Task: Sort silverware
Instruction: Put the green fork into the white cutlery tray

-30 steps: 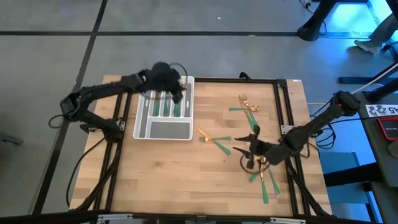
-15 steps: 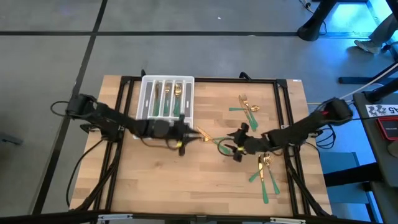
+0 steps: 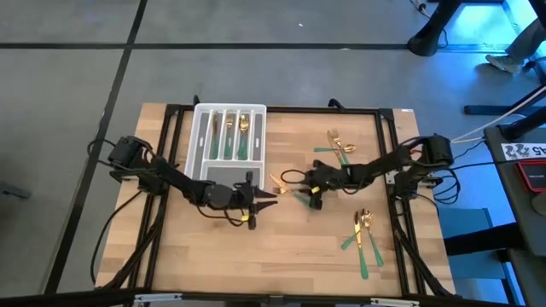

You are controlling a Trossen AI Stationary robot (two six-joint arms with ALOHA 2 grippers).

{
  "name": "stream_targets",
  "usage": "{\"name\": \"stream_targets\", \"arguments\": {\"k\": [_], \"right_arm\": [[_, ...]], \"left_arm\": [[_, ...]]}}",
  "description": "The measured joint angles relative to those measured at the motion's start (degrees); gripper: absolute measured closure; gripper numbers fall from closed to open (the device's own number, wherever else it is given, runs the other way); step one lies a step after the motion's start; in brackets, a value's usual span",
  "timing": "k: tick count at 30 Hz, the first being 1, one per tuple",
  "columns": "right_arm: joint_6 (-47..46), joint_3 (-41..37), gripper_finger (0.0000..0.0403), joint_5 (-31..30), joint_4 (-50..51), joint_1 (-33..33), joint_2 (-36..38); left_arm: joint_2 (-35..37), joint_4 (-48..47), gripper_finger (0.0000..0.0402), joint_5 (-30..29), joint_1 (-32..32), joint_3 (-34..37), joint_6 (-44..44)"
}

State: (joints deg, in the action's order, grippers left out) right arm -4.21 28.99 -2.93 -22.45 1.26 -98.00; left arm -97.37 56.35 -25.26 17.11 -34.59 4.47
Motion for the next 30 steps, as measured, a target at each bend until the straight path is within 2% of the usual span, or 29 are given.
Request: {"name": "stream_targets", "arguments": {"k": [2, 3, 7, 10, 13, 17, 21, 25, 30], "right_arm": [[0.09, 0.13, 0.03, -0.29, 0.57, -0.05, -0.95], [0.13, 0.17, 0.0318, -0.4, 0.62, -0.16, -1.37], [-2.74, -1.04, 0.0386, -2.73, -1.99, -0.71, -2.0], [-4.53, -2.71, 0.0383, -6.5, -6.58, -2.39, -2.37], [-5.51, -3.24, 0.0379, -9.89, -9.82, -4.55, -2.55], [-5.84, -3.38, 0.04, -11.8, -13.16, -6.57, -1.0], [-6.88, -3.36, 0.0401, -11.95, -13.07, -7.74, 2.58], [-7.0, -3.37, 0.0401, -12.53, -12.27, -8.52, 6.12], [-5.85, -3.27, 0.0401, -10.68, -11.08, -8.11, 8.28]], "left_arm": [[0.38, -0.32, 0.0332, -2.98, 0.12, -0.02, 0.14], [1.1, -1.66, 0.0332, -6.49, 0.71, -0.02, 0.8], [7.18, -13.56, 0.0332, -28.16, 5.41, -0.02, 1.82], [11.53, -23.49, 0.0332, -44.36, 10.05, -0.02, 5.45], [14.5, -30.09, 0.0332, -52.43, 13.86, -0.02, 10.76], [15.54, -35.51, 0.0332, -53.2, 16.37, 0.45, 17.21], [15.5, -40.65, 0.0332, -53.09, 16.25, 0.55, 23.23], [15.48, -45.28, 0.0332, -48.22, 14.94, 0.59, 28.55], [14.05, -46.24, 0.0332, -43.2, 13.7, 0.59, 31.79]]}}
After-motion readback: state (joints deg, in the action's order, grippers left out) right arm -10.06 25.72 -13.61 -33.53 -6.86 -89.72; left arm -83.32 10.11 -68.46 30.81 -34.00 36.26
